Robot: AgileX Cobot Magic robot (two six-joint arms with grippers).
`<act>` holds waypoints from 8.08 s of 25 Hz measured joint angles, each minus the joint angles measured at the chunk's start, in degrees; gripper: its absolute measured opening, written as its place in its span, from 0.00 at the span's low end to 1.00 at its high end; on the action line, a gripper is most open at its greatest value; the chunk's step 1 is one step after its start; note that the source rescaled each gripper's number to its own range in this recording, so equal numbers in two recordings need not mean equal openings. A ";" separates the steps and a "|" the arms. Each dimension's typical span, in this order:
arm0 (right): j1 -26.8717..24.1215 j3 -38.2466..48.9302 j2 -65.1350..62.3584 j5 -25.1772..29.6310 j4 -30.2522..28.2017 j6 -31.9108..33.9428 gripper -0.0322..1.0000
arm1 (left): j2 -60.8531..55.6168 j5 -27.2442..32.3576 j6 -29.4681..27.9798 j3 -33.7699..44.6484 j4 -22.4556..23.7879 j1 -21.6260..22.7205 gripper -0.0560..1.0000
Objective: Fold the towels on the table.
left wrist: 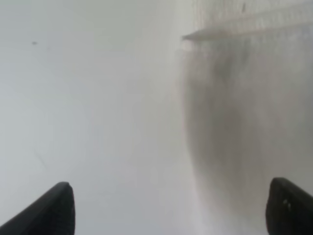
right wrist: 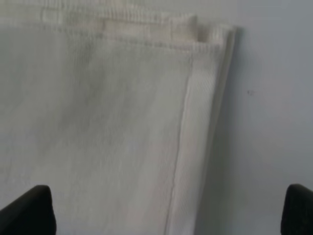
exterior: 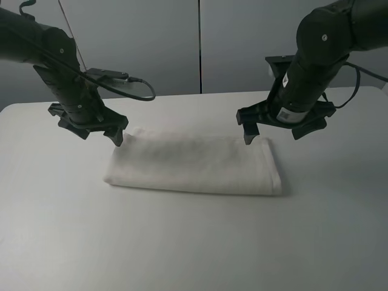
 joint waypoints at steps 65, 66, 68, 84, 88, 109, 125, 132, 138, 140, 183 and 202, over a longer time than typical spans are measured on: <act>-7.12 -3.26 14.75 -0.56 11.86 -7.94 1.00 | 11.34 -0.43 7.86 -5.42 -3.37 3.61 1.00; -7.12 -3.28 15.19 -1.00 12.08 -8.08 1.00 | 11.34 -0.43 7.86 -5.42 -3.37 3.61 1.00; -7.15 -3.38 15.85 -2.04 12.08 -8.19 1.00 | 11.34 -0.43 7.86 -5.42 -3.26 3.61 1.00; -7.25 -4.52 19.00 -2.68 12.34 -9.21 0.68 | 11.44 -0.43 7.86 -5.42 -3.05 3.61 1.00; -6.81 -4.52 19.19 -3.81 16.91 -11.94 0.16 | 11.44 -0.43 7.86 -5.42 -3.05 3.61 1.00; -6.68 -4.31 13.59 -1.27 18.89 -18.01 0.04 | 11.44 -0.43 7.86 -5.42 -2.98 3.61 1.00; 1.27 -4.22 5.81 -3.82 35.95 -24.67 0.04 | 11.44 -0.33 7.86 -5.42 -2.70 3.61 1.00; 3.48 -4.34 6.04 -8.73 51.22 -33.58 0.04 | 11.44 -0.33 7.86 -5.42 -2.70 3.61 1.00; 3.95 -6.30 9.39 -10.54 59.68 -38.81 0.04 | 11.44 -0.33 7.86 -5.42 -2.70 3.61 1.00; 4.64 -7.29 10.77 -10.64 60.50 -39.42 0.04 | 11.44 -0.33 7.86 -5.42 -2.70 3.61 1.00; 9.97 -14.49 20.89 -14.49 90.44 -61.29 0.04 | 8.80 13.91 10.64 -15.91 -0.65 3.61 1.00; 9.97 -14.63 20.89 -14.58 93.89 -69.21 0.99 | 8.34 21.08 12.39 -23.10 -0.22 3.61 1.00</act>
